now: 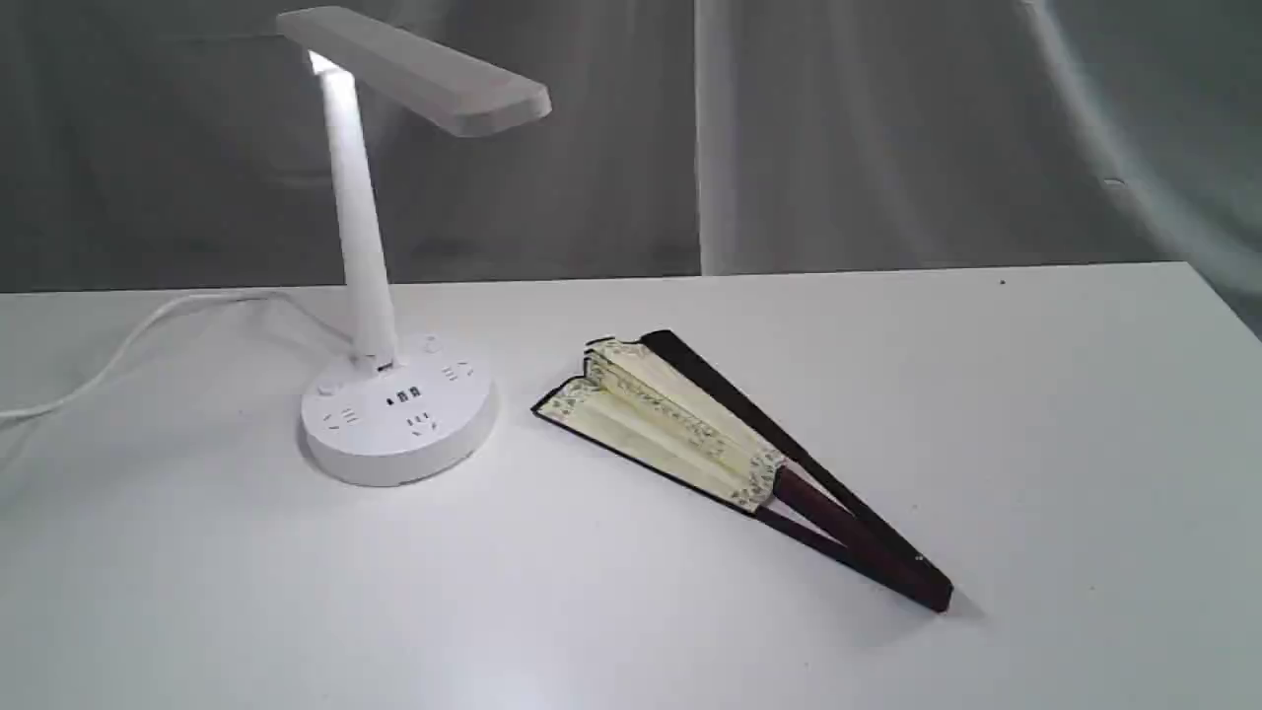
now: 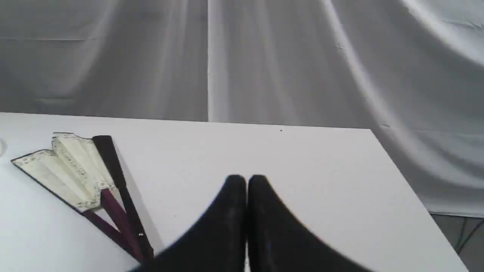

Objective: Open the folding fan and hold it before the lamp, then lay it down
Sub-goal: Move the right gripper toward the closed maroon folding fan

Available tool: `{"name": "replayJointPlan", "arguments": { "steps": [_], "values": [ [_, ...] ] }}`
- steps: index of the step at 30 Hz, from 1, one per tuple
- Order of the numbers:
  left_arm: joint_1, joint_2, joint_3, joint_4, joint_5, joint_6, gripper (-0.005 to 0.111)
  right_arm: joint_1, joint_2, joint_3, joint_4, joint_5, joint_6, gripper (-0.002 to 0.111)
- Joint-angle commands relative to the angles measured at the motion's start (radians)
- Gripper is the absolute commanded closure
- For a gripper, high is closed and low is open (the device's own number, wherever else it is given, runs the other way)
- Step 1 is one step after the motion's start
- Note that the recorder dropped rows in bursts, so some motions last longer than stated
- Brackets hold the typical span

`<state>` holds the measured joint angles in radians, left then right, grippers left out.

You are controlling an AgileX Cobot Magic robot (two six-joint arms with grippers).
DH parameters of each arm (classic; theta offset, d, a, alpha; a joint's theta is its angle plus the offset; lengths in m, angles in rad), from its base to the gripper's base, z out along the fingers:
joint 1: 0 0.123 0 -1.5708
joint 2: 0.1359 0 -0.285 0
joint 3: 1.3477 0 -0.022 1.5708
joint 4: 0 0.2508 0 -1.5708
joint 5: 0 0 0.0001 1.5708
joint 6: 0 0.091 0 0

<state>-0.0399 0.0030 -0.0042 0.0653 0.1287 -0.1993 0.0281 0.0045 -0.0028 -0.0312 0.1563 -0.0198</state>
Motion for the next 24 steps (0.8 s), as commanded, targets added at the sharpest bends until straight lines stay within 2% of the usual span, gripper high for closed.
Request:
{"name": "replayJointPlan", "arguments": {
  "steps": [1, 12, 14, 19, 24],
  "values": [
    [-0.006, -0.003, 0.004, -0.035, -0.049, -0.009, 0.107, 0.003, -0.005, 0.003, 0.011, -0.021, 0.004, 0.108],
    [-0.006, -0.003, 0.004, -0.092, -0.151, -0.041, 0.107, 0.003, -0.005, 0.003, 0.076, -0.156, 0.004, 0.108],
    [-0.006, -0.003, 0.002, -0.092, -0.112, -0.045, 0.107, 0.003, -0.005, 0.003, 0.109, -0.146, 0.007, 0.108],
    [-0.006, -0.003, -0.105, -0.092, 0.028, -0.045, 0.107, 0.003, -0.005, -0.041, 0.177, -0.119, 0.007, 0.108],
    [-0.006, -0.003, -0.216, -0.092, 0.148, -0.062, 0.107, 0.003, -0.005, -0.134, 0.177, 0.001, 0.007, 0.108]
  ]
}}
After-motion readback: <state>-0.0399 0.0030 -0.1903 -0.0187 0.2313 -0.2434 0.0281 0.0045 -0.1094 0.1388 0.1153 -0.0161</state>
